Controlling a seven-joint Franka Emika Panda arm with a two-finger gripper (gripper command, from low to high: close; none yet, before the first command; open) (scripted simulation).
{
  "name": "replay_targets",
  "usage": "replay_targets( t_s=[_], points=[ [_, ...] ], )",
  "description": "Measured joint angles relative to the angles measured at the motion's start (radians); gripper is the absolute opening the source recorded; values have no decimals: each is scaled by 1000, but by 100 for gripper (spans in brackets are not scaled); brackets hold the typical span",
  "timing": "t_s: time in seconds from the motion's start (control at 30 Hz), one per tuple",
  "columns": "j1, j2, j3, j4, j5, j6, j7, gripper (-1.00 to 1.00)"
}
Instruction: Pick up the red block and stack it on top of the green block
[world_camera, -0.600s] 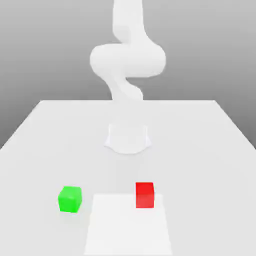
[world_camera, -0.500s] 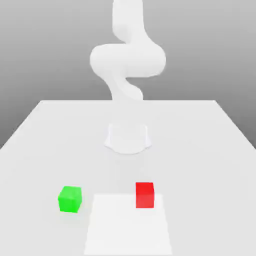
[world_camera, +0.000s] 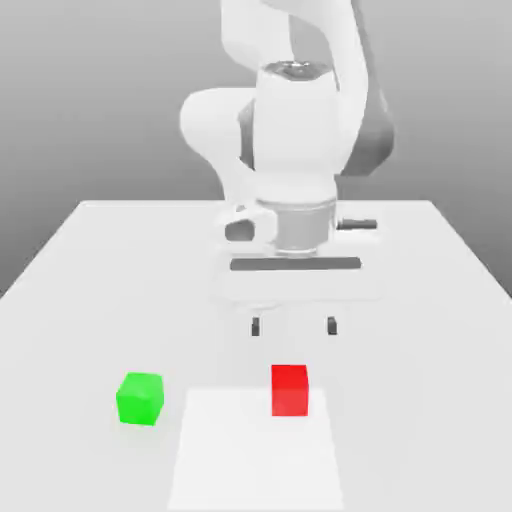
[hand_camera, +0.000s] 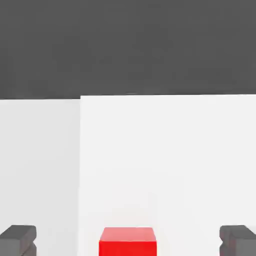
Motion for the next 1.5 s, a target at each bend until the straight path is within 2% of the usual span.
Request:
replay_targets(
  t_s=[0.17,0.2,0.43,0.7,1.17,1.27,1.4,1.43,1.5],
  points=[
    [24,210,-39,9,-73,174,56,0],
    [37,246,-54,13,-80,205,62,-100],
    [41,255,-57,14,-86,213,66,-100],
    [41,0,-47,-20,-10,-8,17,-100],
    [-287,-73,-265,70,-78,-169,344,-100],
    [-308,-12,-287,82,-62,-120,359,-100],
    [-309,129,-272,89,18,12,305,-100],
    [-313,155,-265,90,37,36,292,100],
    [-313,155,-265,90,37,36,292,100]
  ],
)
